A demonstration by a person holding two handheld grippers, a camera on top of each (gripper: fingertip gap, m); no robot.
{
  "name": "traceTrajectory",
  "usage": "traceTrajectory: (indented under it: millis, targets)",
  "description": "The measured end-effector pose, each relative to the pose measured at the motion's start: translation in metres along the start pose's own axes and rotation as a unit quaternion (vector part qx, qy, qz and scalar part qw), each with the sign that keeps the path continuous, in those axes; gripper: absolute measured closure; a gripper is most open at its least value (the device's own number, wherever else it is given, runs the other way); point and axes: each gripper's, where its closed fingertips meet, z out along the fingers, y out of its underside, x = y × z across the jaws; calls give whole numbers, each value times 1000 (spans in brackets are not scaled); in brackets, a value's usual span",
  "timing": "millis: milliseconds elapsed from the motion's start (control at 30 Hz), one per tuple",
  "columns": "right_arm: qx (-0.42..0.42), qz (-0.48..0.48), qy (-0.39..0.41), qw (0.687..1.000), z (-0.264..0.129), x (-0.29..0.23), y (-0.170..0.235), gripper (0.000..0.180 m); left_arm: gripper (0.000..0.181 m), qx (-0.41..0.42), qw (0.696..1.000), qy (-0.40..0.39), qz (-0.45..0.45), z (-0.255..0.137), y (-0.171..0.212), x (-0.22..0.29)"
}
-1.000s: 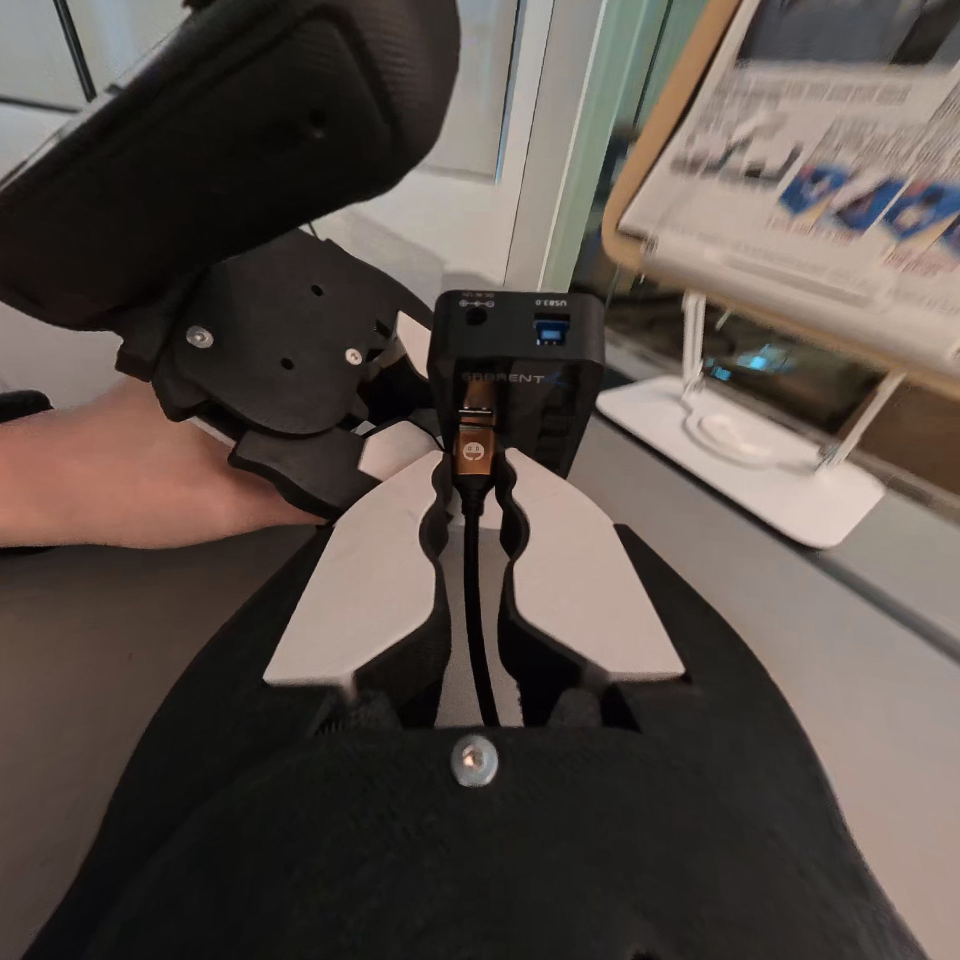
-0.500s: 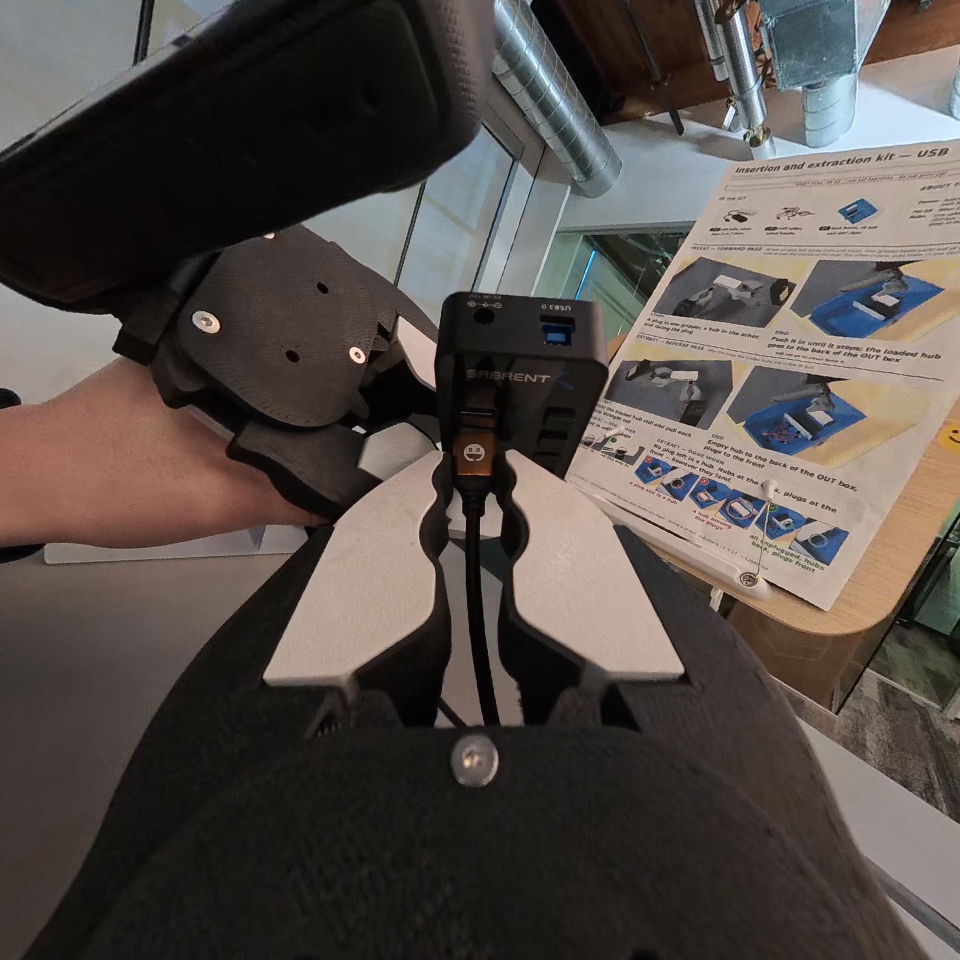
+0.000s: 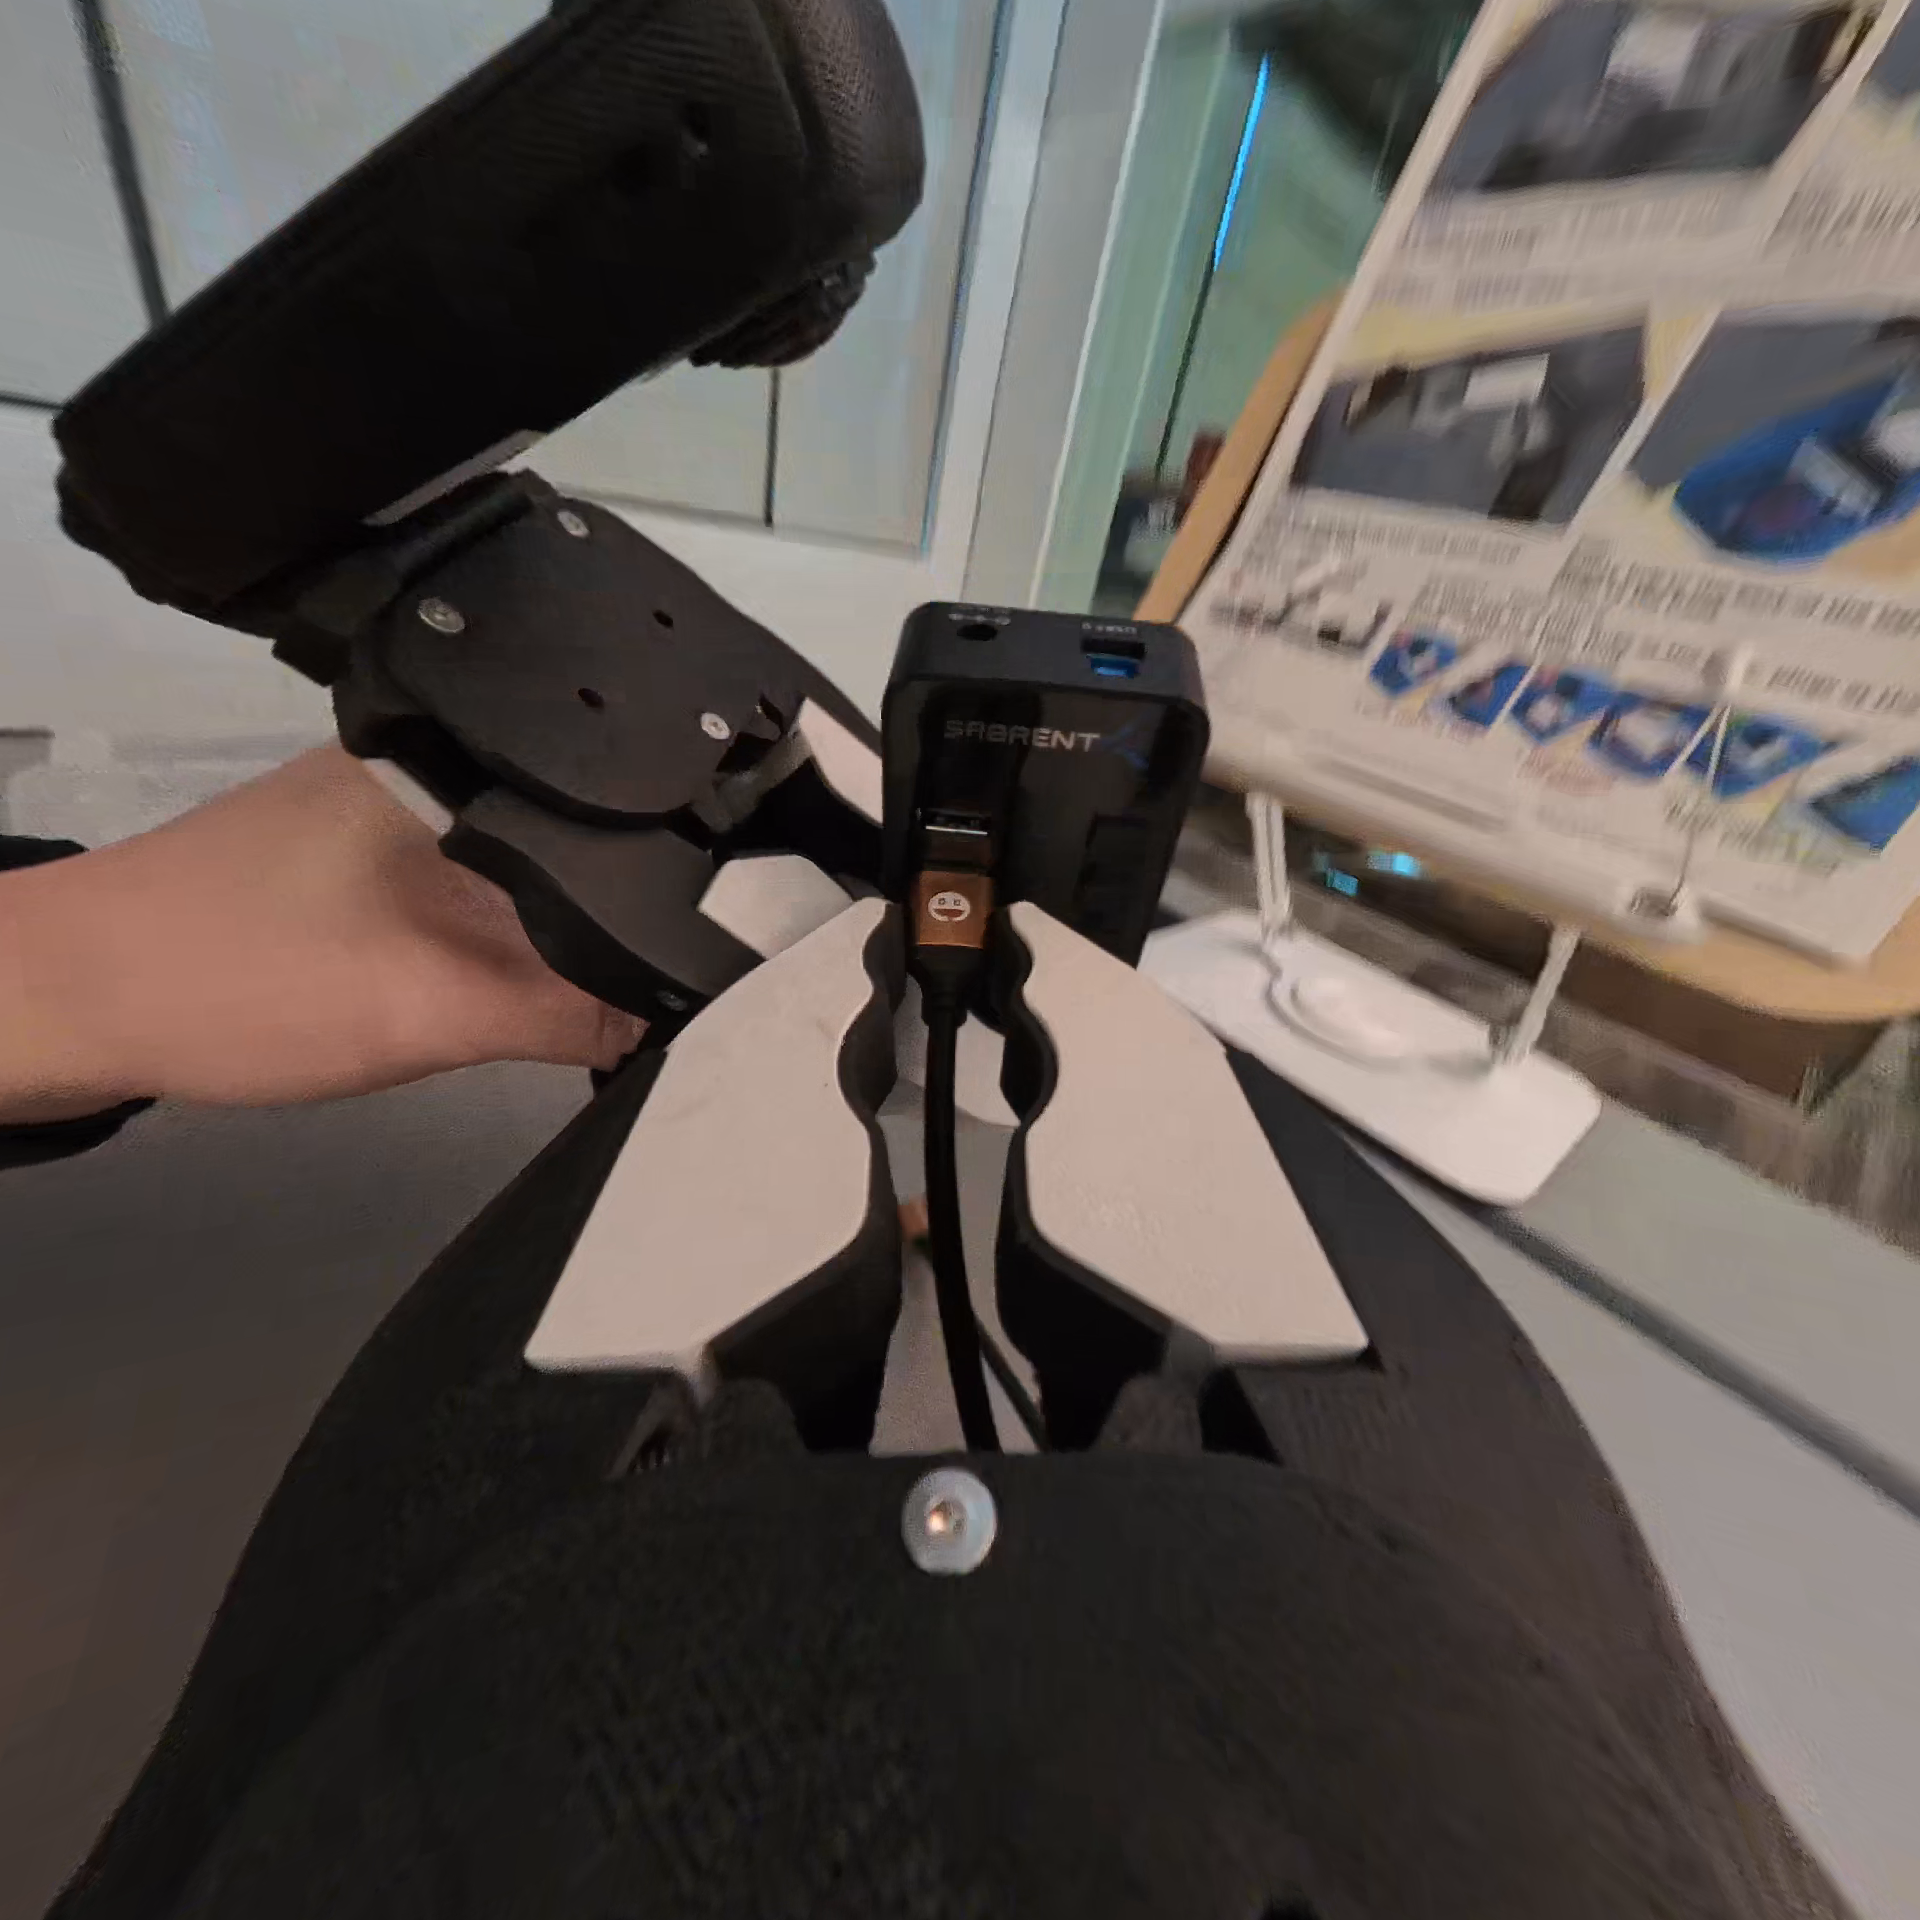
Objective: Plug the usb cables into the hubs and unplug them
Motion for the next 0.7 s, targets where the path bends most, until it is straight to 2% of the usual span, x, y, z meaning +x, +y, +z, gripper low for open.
traceTrajectory:
  millis: [100,233,367,500,700]
  targets:
    - [-76,32,5,997,12,2,26,164,152,-13,996,64,-65,19,21,4]
    - [-147,63,4,987,20,3,57,164,152,-37,987,108,-113,38,45,9]
    - [-167,92,-2,982,26,0,71,164,152,-44,982,125,-132,44,57,9]
    - [-172,79,-23,982,25,-2,75,163,152,-46,976,158,-145,45,60,16]
    - [-183,108,38,976,25,3,77,164,151,-48,987,87,-128,49,59,2]
